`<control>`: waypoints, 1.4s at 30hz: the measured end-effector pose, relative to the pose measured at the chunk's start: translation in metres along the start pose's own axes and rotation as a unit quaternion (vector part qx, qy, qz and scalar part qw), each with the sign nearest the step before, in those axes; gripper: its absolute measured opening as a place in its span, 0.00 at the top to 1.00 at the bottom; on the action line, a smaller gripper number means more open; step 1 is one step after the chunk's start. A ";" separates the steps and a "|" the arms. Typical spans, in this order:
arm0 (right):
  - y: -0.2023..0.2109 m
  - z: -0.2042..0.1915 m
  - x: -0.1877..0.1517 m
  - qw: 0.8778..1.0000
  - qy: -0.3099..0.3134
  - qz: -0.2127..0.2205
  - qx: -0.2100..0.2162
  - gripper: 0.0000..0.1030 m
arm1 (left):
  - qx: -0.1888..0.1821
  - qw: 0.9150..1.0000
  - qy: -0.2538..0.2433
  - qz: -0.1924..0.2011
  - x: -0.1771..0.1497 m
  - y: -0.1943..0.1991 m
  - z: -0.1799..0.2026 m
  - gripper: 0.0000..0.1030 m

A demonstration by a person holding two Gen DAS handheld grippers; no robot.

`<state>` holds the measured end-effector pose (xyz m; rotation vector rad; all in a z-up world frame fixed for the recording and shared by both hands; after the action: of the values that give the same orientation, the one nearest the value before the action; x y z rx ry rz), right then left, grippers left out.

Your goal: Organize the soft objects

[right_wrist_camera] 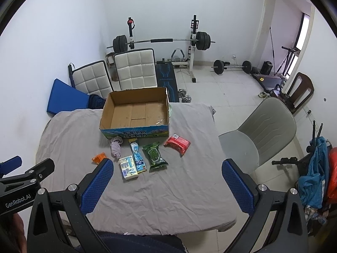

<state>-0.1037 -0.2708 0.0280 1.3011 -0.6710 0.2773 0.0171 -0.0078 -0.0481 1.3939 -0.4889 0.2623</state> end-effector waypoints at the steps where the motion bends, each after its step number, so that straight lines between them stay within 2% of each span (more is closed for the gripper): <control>1: 0.000 0.000 -0.001 1.000 0.000 0.000 0.001 0.00 | -0.001 1.000 0.000 0.001 0.000 0.000 0.000 0.00; 42: 0.008 0.009 -0.006 1.000 -0.014 0.015 -0.008 0.00 | -0.008 1.000 -0.002 0.017 -0.007 0.011 0.009 0.00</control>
<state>-0.1153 -0.2758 0.0314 1.2830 -0.7166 0.2783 0.0050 -0.0136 -0.0409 1.3706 -0.5179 0.2833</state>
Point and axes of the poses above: each gripper's, at about its wrist camera, not at the fingertips, and y roughly against the way its jaws point, z to its right, x to its top, the point moved 7 cm from there along -y, roughly the way its jaws point, and after that the axes turned 7 degrees about -x, right-handed, at the moved point
